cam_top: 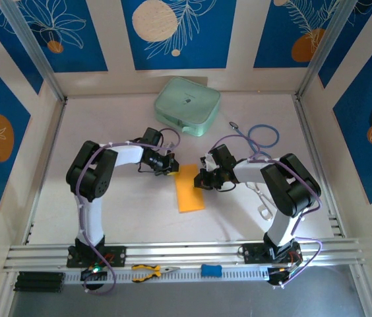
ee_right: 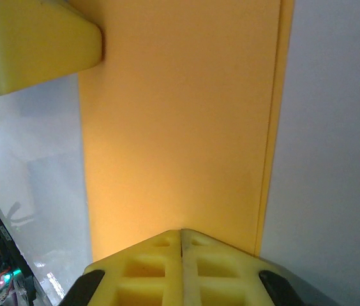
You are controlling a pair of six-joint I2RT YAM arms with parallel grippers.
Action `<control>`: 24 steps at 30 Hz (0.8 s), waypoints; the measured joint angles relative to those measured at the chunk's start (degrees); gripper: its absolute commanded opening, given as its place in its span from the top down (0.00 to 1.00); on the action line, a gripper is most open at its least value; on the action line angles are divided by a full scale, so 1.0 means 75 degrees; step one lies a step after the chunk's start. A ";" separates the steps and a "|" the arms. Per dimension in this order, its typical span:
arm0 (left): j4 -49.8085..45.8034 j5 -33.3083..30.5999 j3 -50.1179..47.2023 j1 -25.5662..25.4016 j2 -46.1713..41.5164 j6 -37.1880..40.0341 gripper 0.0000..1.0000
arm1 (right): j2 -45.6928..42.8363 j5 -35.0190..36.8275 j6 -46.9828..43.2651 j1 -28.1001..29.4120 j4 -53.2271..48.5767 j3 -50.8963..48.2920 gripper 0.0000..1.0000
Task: Fold a paper plane with a square sheet of paper (pick it up from the middle)
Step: Fold the paper in half at the center of the table.
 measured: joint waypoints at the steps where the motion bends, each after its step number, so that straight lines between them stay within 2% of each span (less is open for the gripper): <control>1: 0.0003 -0.0020 0.0000 0.0000 -0.0003 -0.0032 0.98 | 0.0000 -0.0003 0.0000 0.0000 0.0000 0.0000 1.00; 16: 0.0023 -0.0280 0.0052 0.0052 -0.0020 -0.0752 0.98 | 0.0009 -0.0015 -0.0003 0.0015 0.0169 -0.0047 1.00; 24: 0.0187 -0.0478 0.0099 0.0289 -0.0020 -0.0778 0.96 | 0.0006 -0.0029 -0.0003 0.0015 0.0224 -0.0082 1.00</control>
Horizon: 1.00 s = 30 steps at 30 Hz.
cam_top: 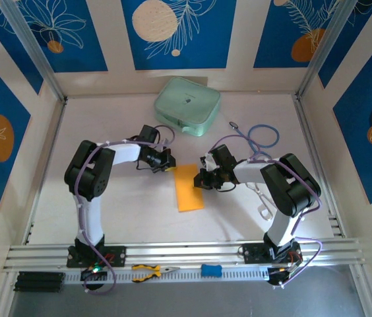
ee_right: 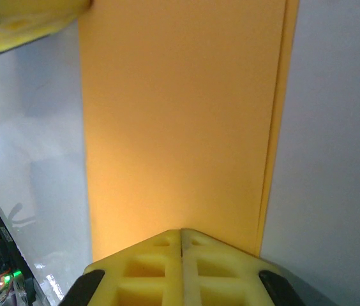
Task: Fold a paper plane with a square sheet of paper (pick it up from the middle)
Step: Fold the paper in half at the center of the table.
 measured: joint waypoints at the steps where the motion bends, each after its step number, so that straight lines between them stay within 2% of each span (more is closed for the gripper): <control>1: 0.0003 -0.0064 0.0017 0.0023 0.0000 0.0000 0.96 | 0.0000 0.0000 0.0000 0.0000 0.0000 0.0000 1.00; 12: -0.0248 -0.0495 0.0184 0.0058 -0.0023 0.0015 0.97 | 0.0000 -0.0003 -0.0003 0.0000 0.0000 0.0000 1.00; 20: -0.0714 -0.1378 0.0280 0.0169 -0.0533 0.0035 0.91 | -0.0003 -0.0017 0.0006 0.0023 0.0026 0.0000 0.97; 27: -0.0323 -0.1000 -0.0152 0.0052 -0.1614 0.0035 0.89 | -0.0224 0.0020 0.0367 0.0079 -0.0154 0.0000 0.79; 30: -0.0061 -0.0702 -0.0289 -0.0087 -0.1711 0.0038 0.89 | -0.0737 0.0219 0.0621 0.0087 -0.0323 -0.0003 0.65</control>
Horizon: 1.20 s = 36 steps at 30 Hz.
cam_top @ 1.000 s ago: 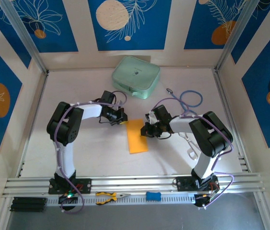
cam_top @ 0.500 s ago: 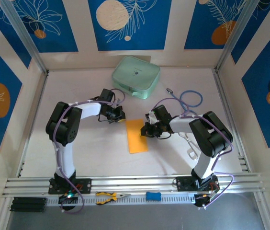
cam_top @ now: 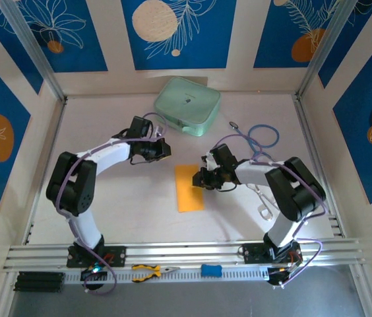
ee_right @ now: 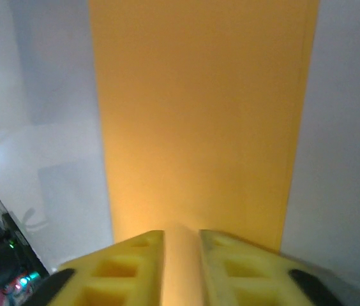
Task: Fold a paper plane with a square sheet of paper (pick it up from the middle)
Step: Fold the paper in half at the center of the table.
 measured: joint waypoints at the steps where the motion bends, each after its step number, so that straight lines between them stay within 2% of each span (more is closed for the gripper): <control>1: 0.0052 0.0082 -0.0050 -0.0067 0.0009 0.0000 0.88 | -0.0286 0.0122 0.0117 0.0000 0.0000 -0.0026 0.62; 7: 0.0332 0.0574 -0.0099 -0.0399 0.0341 -0.0003 0.87 | -0.2133 0.0685 0.1084 0.0000 0.0364 -0.1110 0.61; 14: 0.0391 0.0679 -0.0023 -0.0522 0.1122 0.0006 0.87 | -0.2754 0.0944 0.1883 0.0189 0.0061 -0.1970 0.61; 26: 0.0641 0.0650 -0.0160 -0.0513 0.1513 0.0117 0.89 | -0.2465 0.1061 0.2801 0.0950 0.0251 -0.2229 0.58; 36: 0.1209 0.0726 -0.0516 -0.0466 0.1411 0.0114 0.89 | -0.2748 0.1107 0.3133 0.1014 0.0047 -0.2565 0.54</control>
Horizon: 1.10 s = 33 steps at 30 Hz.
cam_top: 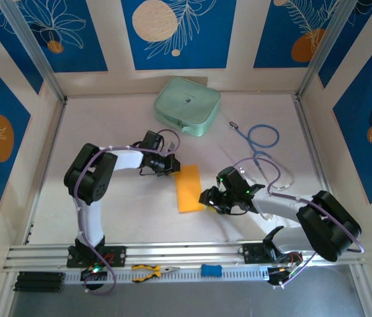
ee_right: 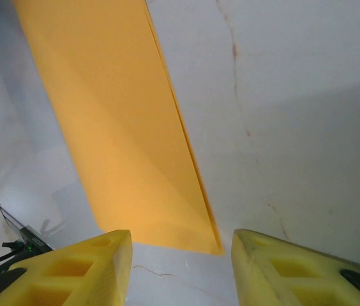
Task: Fold a paper plane with a square sheet of paper (pick it up from the middle)
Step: Fold the paper in half at the center of the table.
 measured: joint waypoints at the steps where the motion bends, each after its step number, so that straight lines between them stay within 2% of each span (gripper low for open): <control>1: 0.0020 0.0015 -0.0009 0.0003 0.0000 0.0000 0.89 | -0.0015 -0.0003 0.0003 0.0000 0.0000 0.0000 0.55; 26: 0.0073 0.0070 -0.0041 0.0026 0.0000 -0.0003 0.90 | 0.0391 -0.0460 0.0233 0.0017 0.0510 -0.0003 0.60; 33: 0.0195 0.0131 -0.0114 0.0035 -0.0041 -0.0082 0.88 | 0.0169 -0.0242 0.0227 0.0087 -0.0012 0.0023 0.60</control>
